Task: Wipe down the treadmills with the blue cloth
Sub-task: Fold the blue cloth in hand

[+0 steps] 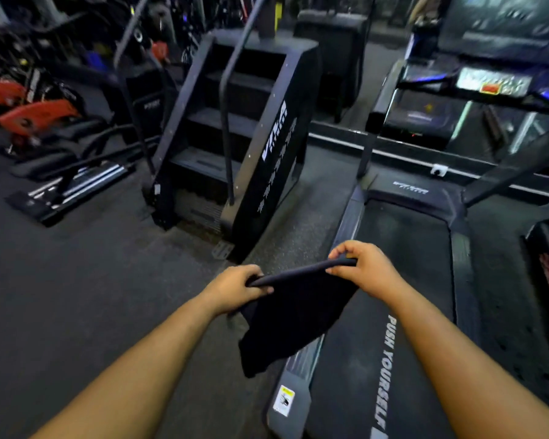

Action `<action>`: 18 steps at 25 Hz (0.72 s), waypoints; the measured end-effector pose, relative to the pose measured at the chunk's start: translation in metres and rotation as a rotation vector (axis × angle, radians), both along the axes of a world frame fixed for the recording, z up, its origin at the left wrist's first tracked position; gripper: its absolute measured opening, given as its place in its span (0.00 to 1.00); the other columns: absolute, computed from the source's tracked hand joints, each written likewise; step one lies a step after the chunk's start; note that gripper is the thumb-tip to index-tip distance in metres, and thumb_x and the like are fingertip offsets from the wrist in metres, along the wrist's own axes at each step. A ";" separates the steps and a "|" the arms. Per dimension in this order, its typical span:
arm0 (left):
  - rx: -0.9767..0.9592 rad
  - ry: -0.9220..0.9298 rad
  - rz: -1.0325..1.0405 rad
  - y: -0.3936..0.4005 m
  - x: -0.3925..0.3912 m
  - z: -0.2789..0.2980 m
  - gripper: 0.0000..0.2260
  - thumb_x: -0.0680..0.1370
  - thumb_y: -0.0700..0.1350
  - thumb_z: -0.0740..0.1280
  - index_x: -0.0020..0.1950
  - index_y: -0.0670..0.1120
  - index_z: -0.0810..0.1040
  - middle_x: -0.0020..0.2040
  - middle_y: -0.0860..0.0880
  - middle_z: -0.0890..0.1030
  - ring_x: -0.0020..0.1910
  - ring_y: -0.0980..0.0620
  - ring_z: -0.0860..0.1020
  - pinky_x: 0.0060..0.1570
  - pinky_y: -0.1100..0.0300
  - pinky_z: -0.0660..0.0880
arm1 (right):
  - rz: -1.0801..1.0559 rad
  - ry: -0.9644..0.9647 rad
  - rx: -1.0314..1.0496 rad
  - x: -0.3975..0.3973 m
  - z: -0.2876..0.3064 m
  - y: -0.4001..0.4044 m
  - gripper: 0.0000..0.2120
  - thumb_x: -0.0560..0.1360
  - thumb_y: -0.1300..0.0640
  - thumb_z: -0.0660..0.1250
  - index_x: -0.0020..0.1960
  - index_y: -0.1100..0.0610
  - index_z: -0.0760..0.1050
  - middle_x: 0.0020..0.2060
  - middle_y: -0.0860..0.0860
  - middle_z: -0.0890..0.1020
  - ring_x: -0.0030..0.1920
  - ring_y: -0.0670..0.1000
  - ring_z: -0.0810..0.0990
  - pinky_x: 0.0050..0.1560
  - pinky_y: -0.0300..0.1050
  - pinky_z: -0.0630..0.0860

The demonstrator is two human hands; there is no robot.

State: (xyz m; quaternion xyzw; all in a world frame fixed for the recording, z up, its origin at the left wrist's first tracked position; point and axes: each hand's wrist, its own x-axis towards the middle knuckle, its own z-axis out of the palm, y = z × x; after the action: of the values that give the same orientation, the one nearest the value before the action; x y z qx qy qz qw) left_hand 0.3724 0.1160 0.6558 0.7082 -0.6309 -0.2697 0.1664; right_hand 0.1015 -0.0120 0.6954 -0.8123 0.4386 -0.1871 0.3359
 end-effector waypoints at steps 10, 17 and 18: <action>-0.224 0.822 0.412 -0.022 0.061 0.058 0.07 0.75 0.43 0.74 0.51 0.44 0.81 0.43 0.47 0.85 0.41 0.51 0.84 0.35 0.60 0.77 | -0.444 -0.466 0.438 0.096 0.004 -0.014 0.09 0.68 0.56 0.75 0.37 0.55 0.74 0.31 0.54 0.77 0.35 0.51 0.74 0.37 0.46 0.69; -0.414 0.810 0.462 -0.075 0.043 0.058 0.08 0.78 0.40 0.70 0.57 0.46 0.82 0.49 0.46 0.86 0.51 0.49 0.84 0.53 0.53 0.81 | -0.177 -0.748 0.558 0.185 0.010 -0.010 0.05 0.77 0.57 0.70 0.52 0.57 0.82 0.46 0.57 0.86 0.50 0.56 0.84 0.52 0.51 0.81; -0.407 0.865 0.410 -0.082 0.043 0.061 0.09 0.79 0.40 0.69 0.58 0.45 0.82 0.50 0.46 0.86 0.52 0.49 0.84 0.54 0.54 0.81 | -0.140 -0.744 0.580 0.192 0.013 -0.012 0.06 0.79 0.56 0.67 0.52 0.55 0.82 0.47 0.55 0.86 0.49 0.54 0.84 0.50 0.48 0.80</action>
State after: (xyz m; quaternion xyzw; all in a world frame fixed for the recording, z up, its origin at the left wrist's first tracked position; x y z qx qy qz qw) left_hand 0.4149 0.0343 0.7171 0.5945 -0.3923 -0.3714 0.5956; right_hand 0.2940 -0.0239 0.7088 -0.5314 0.3763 -0.3575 0.6695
